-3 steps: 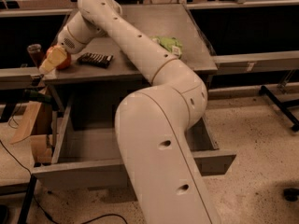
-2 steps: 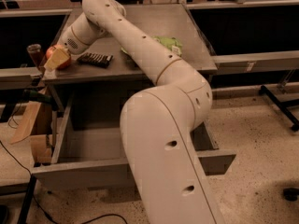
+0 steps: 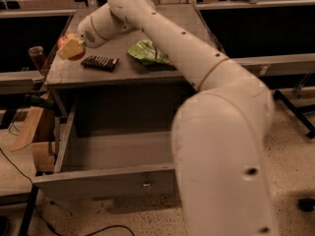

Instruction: Place apple into top drawer

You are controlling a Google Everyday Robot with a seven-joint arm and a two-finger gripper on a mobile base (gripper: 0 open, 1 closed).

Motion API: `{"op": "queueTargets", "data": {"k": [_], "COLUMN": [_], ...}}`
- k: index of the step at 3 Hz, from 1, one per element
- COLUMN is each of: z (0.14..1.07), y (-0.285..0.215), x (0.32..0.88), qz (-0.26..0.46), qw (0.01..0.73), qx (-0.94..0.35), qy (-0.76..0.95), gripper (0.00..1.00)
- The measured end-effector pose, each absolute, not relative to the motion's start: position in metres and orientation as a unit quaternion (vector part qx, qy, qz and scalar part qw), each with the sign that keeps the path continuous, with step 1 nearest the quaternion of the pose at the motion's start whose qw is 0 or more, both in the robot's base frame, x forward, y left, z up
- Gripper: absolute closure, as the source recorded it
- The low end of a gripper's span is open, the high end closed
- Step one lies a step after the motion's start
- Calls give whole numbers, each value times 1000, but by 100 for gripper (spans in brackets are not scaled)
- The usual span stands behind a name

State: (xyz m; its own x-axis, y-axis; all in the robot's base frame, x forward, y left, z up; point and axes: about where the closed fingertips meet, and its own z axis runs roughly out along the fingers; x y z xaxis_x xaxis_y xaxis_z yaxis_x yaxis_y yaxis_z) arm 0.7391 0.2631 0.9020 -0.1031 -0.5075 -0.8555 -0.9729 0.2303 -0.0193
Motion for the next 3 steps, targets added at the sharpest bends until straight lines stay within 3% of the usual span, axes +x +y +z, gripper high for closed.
{"op": "queueTargets", "data": {"k": [1,3], "z": [921,893], "y": [217,114], "x": [713,646], "qz": [301,324], "qw": [415,388], "qx": [-536,-542], "qy": [670,671], "gripper": [100,100]}}
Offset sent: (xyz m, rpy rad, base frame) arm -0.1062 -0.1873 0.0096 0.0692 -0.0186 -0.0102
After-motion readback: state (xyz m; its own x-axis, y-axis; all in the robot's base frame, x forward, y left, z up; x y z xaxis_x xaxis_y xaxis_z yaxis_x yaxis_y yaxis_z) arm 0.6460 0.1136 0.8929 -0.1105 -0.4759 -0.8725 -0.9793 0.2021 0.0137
